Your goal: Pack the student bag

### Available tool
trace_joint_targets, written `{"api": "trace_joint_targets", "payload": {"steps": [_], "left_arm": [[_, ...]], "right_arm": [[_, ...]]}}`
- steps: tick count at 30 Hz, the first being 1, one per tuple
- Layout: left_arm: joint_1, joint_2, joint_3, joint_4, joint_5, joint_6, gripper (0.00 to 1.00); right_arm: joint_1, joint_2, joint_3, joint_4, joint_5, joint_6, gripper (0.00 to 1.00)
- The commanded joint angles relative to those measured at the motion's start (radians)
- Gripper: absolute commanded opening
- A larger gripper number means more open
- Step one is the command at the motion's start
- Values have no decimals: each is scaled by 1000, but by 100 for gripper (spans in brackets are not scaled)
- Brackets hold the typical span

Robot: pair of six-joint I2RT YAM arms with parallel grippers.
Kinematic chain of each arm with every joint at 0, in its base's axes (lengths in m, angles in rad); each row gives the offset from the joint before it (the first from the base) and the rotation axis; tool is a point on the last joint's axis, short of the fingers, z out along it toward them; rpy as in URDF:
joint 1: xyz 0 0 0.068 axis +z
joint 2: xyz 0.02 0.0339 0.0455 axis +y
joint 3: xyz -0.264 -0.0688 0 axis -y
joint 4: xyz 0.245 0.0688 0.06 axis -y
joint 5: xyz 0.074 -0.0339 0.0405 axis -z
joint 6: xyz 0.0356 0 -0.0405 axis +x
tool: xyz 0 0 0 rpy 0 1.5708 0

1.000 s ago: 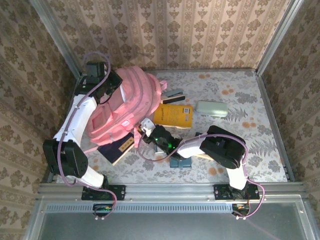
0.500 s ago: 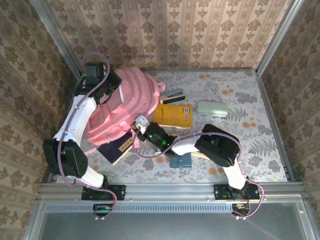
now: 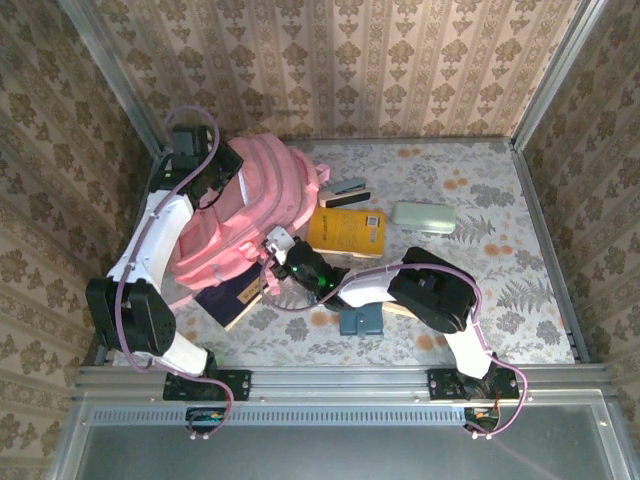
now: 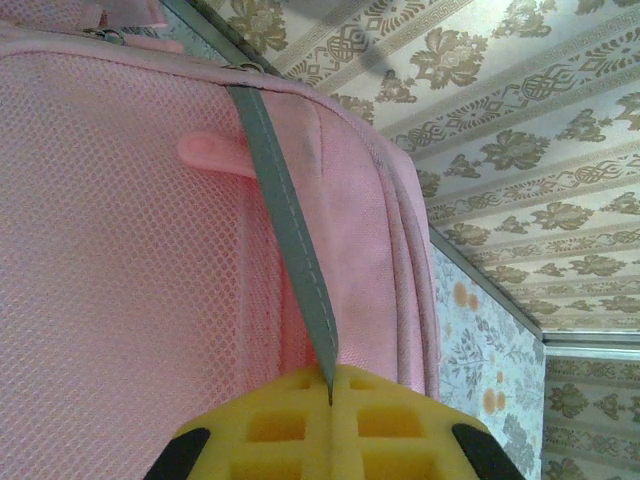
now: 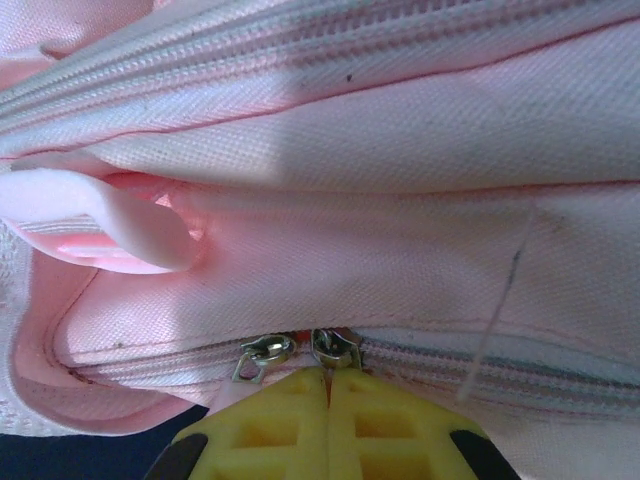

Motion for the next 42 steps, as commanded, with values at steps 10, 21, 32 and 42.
{"api": "trace_joint_targets", "payload": {"steps": [10, 21, 32, 42], "left_arm": [[10, -72, 13, 79, -25, 36, 0], [14, -80, 7, 81, -31, 36, 0], [16, -88, -3, 87, -24, 30, 0], [18, -91, 5, 86, -30, 16, 0]], "right_arm": [[-43, -80, -88, 10, 22, -50, 0], [-84, -122, -162, 58, -94, -13, 16], [-87, -121, -152, 40, -67, -17, 21], [-67, -180, -263, 159, -86, -13, 27]]}}
